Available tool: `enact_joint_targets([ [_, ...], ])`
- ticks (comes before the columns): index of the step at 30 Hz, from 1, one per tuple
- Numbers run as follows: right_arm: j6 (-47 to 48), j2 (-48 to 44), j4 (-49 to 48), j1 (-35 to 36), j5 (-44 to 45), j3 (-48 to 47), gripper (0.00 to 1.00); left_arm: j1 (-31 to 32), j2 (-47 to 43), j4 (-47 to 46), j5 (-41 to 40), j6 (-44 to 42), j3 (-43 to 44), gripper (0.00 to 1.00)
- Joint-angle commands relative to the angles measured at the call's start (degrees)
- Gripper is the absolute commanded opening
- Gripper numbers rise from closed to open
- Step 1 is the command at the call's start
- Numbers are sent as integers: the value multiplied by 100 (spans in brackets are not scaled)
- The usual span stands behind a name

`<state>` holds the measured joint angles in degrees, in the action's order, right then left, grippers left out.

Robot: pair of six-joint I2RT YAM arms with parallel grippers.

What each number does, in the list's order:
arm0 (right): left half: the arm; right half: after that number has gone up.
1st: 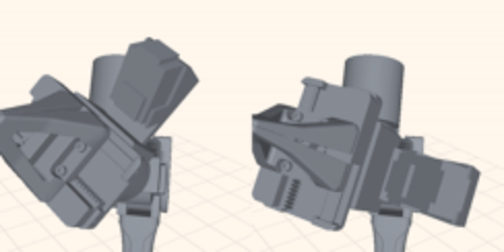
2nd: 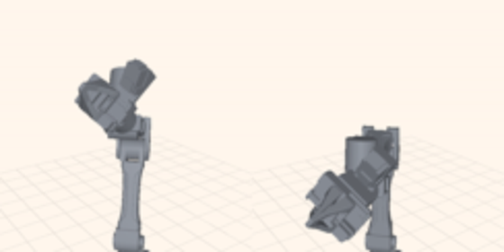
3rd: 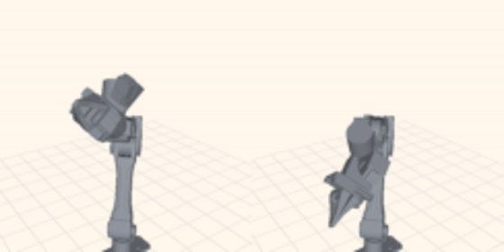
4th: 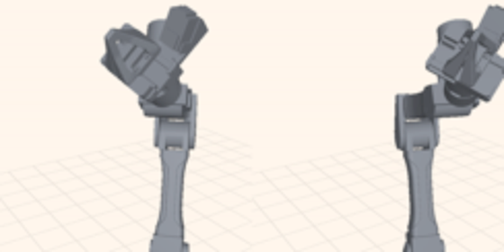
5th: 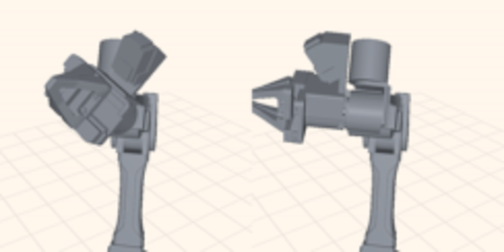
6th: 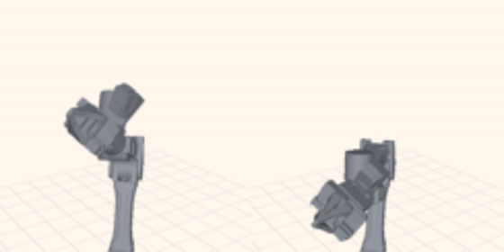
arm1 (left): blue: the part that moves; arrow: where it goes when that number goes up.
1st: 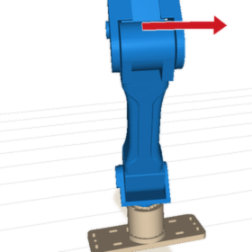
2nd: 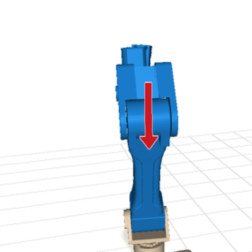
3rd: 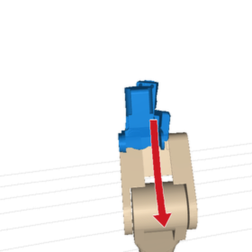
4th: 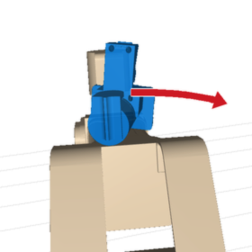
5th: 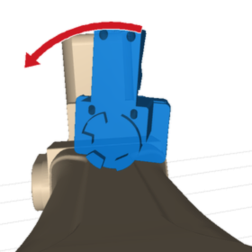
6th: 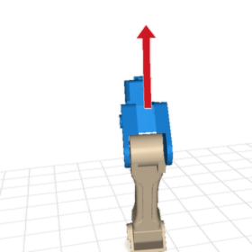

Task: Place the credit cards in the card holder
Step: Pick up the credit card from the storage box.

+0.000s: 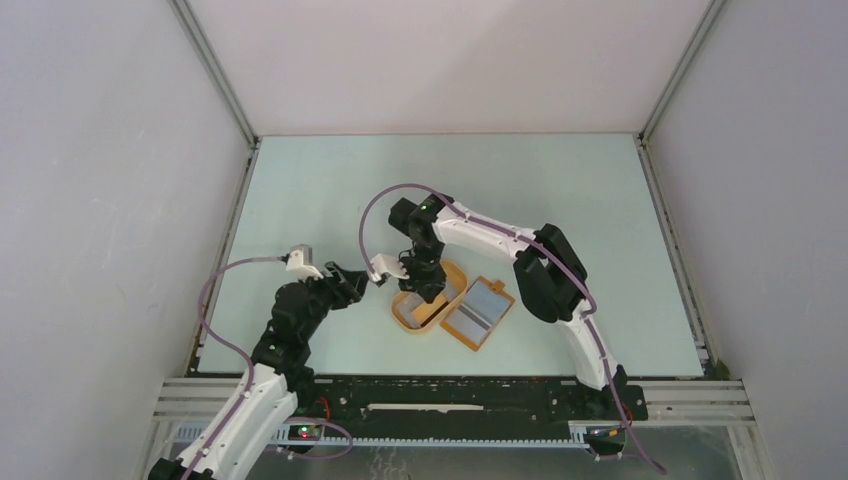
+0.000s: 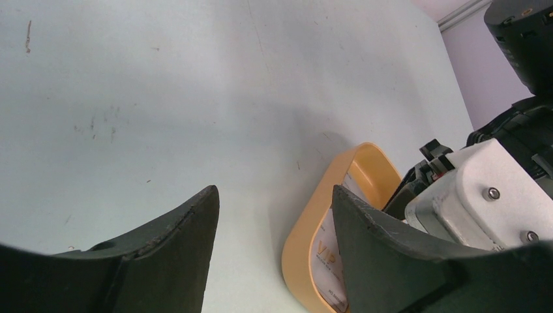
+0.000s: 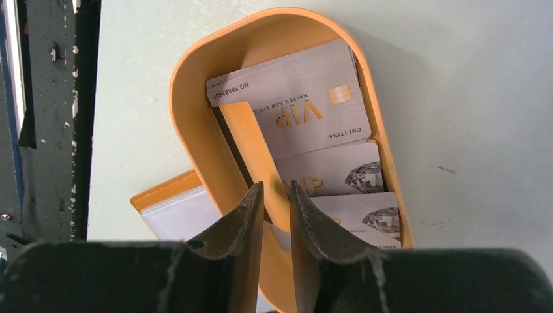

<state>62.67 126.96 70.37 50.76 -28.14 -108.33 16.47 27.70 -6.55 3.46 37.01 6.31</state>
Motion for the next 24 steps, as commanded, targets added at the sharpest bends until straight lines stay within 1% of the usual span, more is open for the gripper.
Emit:
enact_joint_targets([
  [1,128,-397,265,87,-18,162,29,-56,-53,-111,96,-138,-203,69],
  [24,400,-1019,283,142,2,889,32,-56,-10,-154,226,-125,-216,69],
])
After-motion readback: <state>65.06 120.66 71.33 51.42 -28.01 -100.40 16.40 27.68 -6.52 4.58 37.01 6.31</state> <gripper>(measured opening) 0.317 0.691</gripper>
